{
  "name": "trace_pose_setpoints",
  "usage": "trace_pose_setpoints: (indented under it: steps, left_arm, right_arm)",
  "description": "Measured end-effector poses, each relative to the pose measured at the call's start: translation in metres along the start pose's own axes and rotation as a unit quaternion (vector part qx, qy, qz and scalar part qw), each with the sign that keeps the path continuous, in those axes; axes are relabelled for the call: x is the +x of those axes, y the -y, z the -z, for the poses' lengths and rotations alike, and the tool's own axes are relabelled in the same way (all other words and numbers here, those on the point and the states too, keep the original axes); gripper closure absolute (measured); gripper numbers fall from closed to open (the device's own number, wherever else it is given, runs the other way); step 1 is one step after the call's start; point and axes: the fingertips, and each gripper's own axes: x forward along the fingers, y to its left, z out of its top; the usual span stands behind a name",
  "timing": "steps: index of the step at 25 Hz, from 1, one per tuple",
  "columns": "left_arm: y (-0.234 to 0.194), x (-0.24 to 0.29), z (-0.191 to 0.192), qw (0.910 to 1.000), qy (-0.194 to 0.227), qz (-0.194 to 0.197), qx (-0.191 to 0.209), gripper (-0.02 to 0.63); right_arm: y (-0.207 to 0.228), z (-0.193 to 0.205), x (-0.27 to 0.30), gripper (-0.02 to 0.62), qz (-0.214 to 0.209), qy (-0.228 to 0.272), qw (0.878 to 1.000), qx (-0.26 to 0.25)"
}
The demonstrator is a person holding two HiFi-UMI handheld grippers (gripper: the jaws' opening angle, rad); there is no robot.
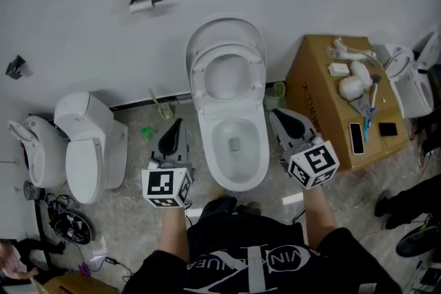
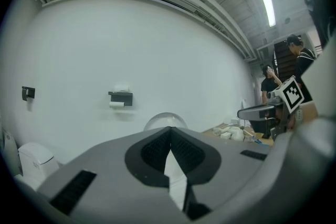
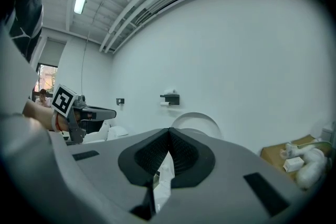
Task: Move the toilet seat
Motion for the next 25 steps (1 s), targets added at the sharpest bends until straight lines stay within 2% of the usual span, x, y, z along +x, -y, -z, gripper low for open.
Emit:
trace_pose_setpoints:
  steps: [15, 25]
  left_arm:
    - [-0.004, 0.008, 0.005, 1.0, -0.007, 0.005, 0.0, 0.603]
    - [-0.011, 0.012, 0.009, 1.0, -0.009, 0.002, 0.0, 0.603]
  right_arm:
    - [-0.003, 0.009, 0.004, 0.586, 0.0, -0.012, 1.0, -0.002]
    - [-0.007, 0.006, 0.017, 0.586, -0.014, -0.003, 1.0, -0.007]
